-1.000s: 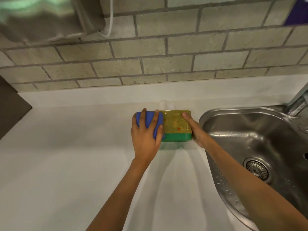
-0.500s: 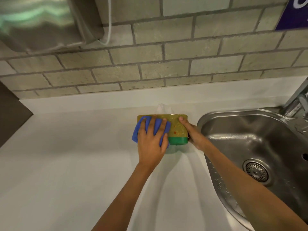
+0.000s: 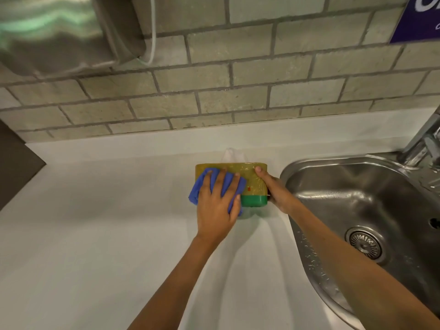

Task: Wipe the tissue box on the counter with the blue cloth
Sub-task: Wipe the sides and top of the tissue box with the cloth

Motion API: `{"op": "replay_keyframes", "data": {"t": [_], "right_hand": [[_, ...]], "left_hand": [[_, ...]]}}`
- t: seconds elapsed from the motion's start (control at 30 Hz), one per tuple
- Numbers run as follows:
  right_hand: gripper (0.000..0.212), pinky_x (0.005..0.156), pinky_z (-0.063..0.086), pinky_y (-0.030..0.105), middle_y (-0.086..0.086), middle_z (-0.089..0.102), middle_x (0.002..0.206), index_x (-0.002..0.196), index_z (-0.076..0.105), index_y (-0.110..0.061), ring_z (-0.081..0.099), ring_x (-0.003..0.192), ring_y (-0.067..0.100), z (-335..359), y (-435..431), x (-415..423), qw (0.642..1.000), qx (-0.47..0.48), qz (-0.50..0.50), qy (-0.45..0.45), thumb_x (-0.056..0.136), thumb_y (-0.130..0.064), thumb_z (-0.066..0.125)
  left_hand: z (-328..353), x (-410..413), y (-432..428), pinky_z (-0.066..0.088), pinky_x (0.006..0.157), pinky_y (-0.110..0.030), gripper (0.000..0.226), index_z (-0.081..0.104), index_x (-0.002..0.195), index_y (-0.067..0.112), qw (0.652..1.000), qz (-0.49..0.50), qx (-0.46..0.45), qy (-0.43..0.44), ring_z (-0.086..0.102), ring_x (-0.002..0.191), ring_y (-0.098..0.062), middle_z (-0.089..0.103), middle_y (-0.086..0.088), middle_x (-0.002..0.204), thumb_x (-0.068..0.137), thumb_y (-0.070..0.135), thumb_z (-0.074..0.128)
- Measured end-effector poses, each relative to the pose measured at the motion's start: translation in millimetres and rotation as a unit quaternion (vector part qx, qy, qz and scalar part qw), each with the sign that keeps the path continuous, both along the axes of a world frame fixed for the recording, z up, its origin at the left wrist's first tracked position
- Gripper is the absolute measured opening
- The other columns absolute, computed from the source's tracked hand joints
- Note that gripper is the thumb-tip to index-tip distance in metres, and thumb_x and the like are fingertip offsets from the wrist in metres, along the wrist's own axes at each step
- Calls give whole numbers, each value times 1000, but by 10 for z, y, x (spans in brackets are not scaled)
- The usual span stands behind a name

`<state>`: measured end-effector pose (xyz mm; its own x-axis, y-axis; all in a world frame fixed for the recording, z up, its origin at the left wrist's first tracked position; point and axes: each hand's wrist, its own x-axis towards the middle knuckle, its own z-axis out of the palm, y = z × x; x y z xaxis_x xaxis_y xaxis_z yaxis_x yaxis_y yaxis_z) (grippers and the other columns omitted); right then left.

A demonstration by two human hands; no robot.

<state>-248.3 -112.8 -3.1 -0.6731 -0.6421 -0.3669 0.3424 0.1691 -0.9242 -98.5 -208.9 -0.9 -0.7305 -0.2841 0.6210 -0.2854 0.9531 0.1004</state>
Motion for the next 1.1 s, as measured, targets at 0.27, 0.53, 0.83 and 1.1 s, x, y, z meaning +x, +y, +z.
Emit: {"op": "replay_keyframes", "data": {"t": [0.27,0.53,0.83,1.1], "right_hand": [[102,98,49,43,10,66,120,127,54,-13,64,108,26,2,3,1,1000,4,12,6,43,-71,65],[93,97,50,41,12,66,121,128,53,-11,63,109,26,1,42,-40,1000,8,8,11,54,-66,62],[87,99,48,44,14,61,126,133,46,-9,60,113,29,-41,28,-4,1000,-5,3,-14,67,-64,57],[85,82,54,34,8,68,108,120,59,-14,65,102,21,0,29,-32,998,-35,18,-58,54,-68,60]], "left_hand": [[201,-150,-90,48,94,-50,50,55,132,16,982,116,149,17,42,128,-45,52,-16,139,90,33,33],[-108,151,-160,44,99,-46,44,61,125,9,999,21,35,33,46,120,-44,58,-22,129,90,27,42],[148,-266,-9,40,104,-49,51,52,135,16,987,98,127,4,42,129,-45,52,-15,139,92,33,31],[190,-354,118,35,108,-48,54,51,136,16,980,107,165,9,38,133,-42,51,-14,141,91,35,29]]}}
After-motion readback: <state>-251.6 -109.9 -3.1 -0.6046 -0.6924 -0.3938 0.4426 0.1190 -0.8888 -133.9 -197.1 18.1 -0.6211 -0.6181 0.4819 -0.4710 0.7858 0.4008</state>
